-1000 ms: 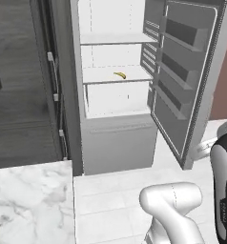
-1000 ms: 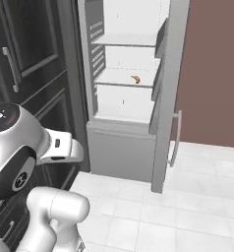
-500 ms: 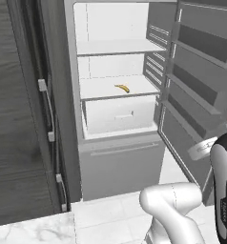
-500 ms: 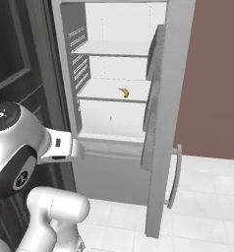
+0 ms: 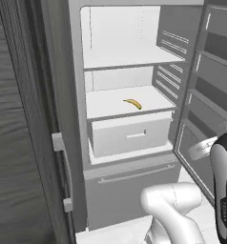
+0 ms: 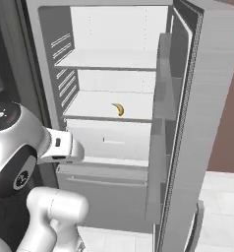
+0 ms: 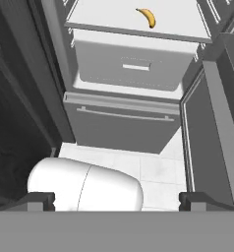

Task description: Pick the peach and banana from the fridge and place them inside the tupperware on the counter.

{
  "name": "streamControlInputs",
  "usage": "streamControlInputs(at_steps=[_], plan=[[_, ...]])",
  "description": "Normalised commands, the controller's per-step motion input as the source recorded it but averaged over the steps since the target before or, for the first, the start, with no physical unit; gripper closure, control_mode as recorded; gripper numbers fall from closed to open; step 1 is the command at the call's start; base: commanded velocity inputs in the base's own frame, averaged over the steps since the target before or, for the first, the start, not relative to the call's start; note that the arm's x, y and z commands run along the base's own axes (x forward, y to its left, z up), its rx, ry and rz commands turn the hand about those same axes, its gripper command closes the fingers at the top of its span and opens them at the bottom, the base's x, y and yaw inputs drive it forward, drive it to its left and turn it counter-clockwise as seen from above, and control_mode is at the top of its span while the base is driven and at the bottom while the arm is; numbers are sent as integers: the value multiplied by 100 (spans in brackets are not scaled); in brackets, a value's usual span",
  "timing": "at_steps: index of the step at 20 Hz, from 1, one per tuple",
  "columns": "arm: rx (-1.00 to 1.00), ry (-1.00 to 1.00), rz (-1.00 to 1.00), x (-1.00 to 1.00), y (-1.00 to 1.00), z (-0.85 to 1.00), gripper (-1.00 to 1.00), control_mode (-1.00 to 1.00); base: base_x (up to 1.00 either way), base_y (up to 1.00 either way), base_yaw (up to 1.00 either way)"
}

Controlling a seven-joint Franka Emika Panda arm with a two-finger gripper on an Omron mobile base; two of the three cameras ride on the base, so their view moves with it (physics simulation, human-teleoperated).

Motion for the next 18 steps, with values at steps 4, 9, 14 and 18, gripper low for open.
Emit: streamControlInputs(at_steps=[4, 9, 14, 18], plan=[[0, 0, 0, 0, 0, 0, -100, 100, 73, 39, -13], [0, 0, 0, 0, 0, 0, -100, 100, 66, 31, -12], [0, 0, 0, 0, 0, 0, -100, 100, 61, 24, -11], [-5, 0, -4, 30, 10, -20, -100, -100, 32, 13, -5]])
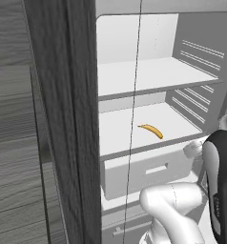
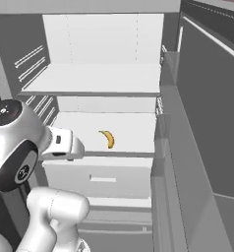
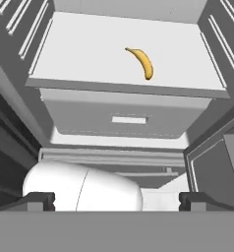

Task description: Pick the peach and banana from the fridge and place them inside the tupperware on the counter.

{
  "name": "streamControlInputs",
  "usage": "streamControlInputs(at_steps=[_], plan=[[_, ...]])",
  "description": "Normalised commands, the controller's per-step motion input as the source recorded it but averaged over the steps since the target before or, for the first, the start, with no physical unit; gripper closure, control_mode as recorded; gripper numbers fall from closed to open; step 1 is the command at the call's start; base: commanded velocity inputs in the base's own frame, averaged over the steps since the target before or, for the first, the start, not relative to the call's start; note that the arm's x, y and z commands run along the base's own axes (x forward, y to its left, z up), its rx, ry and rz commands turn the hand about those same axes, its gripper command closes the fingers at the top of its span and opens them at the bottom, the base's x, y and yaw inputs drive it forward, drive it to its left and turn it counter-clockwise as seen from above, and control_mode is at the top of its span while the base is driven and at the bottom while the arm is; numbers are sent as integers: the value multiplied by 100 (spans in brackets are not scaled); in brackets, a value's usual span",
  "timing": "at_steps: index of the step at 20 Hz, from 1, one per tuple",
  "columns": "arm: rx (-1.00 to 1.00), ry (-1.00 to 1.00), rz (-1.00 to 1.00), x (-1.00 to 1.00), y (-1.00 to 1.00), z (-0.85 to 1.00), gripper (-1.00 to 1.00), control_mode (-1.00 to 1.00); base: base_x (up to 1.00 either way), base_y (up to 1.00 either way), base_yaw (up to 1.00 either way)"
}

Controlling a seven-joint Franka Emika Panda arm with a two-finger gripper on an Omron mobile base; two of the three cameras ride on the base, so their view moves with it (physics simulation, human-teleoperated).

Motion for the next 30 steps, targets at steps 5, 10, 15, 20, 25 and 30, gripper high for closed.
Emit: streamControlInputs(at_steps=[5, 10, 15, 20, 25, 30], plan=[[-6, 0, -5, 43, 7, -43, -100, -100, 0, 0, 0], [-6, -11, -3, 34, 0, -41, -100, -100, 0, 0, 0], [-4, -14, 0, 22, -1, -26, -100, -100, 0, 0, 0], [-1, -14, 0, 13, -6, -31, -100, -100, 0, 0, 0], [0, -13, 0, 13, -19, -35, -100, -100, 0, 0, 0], [0, -12, 0, 11, -17, -39, -100, -100, 0, 0, 0]])
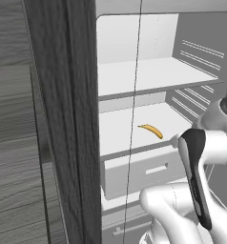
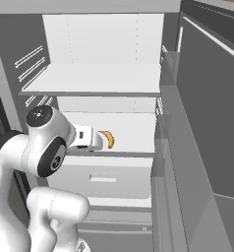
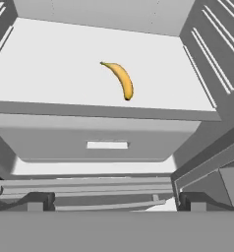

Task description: Pick the peach and banana from the fridge and place them inside the tupperware on the counter.

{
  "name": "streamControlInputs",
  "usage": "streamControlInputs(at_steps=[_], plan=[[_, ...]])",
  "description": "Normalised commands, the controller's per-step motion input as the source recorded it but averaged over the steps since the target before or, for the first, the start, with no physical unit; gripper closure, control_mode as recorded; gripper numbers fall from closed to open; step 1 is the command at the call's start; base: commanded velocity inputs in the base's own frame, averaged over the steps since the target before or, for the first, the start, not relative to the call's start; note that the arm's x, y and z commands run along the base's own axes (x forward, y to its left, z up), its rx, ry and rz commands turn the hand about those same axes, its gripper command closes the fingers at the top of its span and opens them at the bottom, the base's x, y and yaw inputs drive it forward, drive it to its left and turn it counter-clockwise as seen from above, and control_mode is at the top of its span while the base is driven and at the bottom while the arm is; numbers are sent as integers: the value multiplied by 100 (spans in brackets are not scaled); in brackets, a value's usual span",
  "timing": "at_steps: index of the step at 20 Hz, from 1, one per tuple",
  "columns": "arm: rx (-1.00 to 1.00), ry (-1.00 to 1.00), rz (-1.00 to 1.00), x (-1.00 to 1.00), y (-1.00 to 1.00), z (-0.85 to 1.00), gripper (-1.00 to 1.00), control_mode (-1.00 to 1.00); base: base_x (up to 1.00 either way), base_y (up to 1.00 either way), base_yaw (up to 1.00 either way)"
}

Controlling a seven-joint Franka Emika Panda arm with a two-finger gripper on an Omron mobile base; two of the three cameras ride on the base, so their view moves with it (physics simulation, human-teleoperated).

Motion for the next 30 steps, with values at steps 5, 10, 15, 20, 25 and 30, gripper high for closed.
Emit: streamControlInputs(at_steps=[5, 10, 15, 20, 25, 30], plan=[[0, -9, 0, 23, -7, -39, -100, -100, 0, 0, 0], [0, -12, 0, 37, 0, -40, -100, -100, 0, 0, 0], [0, -15, 3, 40, -5, -44, -100, -100, 0, 0, 0], [1, -10, 3, 42, -9, -34, -100, -100, 0, 0, 0], [1, 0, 1, 42, -3, -9, -100, -100, 0, 0, 0], [2, 1, 1, 49, -7, 0, -100, -100, 0, 0, 0]])
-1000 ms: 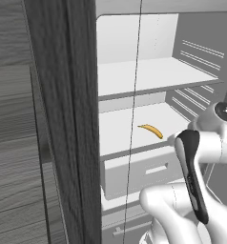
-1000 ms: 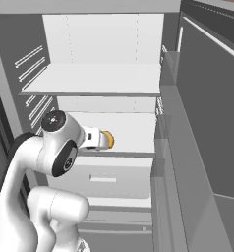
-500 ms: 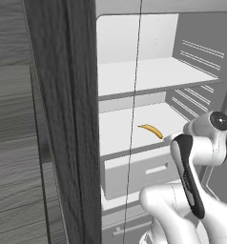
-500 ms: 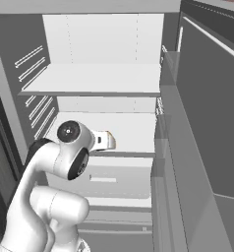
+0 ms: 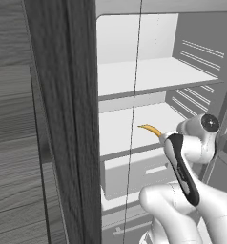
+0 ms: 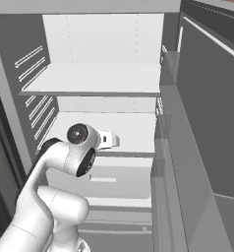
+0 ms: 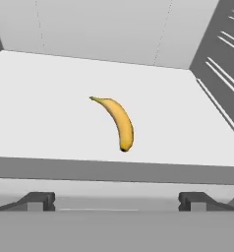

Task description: Pick the peach and banana from the fridge and place them inside the tupperware on the counter.

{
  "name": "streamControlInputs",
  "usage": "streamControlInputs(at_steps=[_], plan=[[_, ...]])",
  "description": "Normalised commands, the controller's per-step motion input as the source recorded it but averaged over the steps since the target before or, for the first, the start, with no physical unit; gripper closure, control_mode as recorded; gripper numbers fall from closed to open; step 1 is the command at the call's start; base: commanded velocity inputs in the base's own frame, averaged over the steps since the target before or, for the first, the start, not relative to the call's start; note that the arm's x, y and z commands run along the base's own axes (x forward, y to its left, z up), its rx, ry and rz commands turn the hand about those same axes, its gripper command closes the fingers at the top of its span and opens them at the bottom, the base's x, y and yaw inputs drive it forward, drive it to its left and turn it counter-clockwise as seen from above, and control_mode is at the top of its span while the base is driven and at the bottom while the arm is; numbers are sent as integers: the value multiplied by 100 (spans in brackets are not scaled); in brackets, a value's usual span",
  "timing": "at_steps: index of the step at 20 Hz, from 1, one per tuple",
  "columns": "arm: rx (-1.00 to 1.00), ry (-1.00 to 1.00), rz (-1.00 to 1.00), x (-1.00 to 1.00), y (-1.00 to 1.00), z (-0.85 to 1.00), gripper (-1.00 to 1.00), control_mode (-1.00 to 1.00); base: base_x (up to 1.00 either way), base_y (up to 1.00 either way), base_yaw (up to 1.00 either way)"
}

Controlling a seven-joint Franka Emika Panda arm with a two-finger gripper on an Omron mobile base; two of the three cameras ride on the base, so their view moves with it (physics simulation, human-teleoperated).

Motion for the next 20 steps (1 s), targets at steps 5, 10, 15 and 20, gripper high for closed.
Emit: streamControlInputs(at_steps=[5, 10, 15, 20], plan=[[2, 5, 1, 36, -12, -2, -100, -100, 0, 0, 0], [0, 5, 1, 33, -11, -14, -100, -100, 0, 0, 0], [0, 4, 3, 39, -2, -17, -100, -100, 0, 0, 0], [0, 0, 5, 32, 0, -27, -100, -100, 0, 0, 0]])
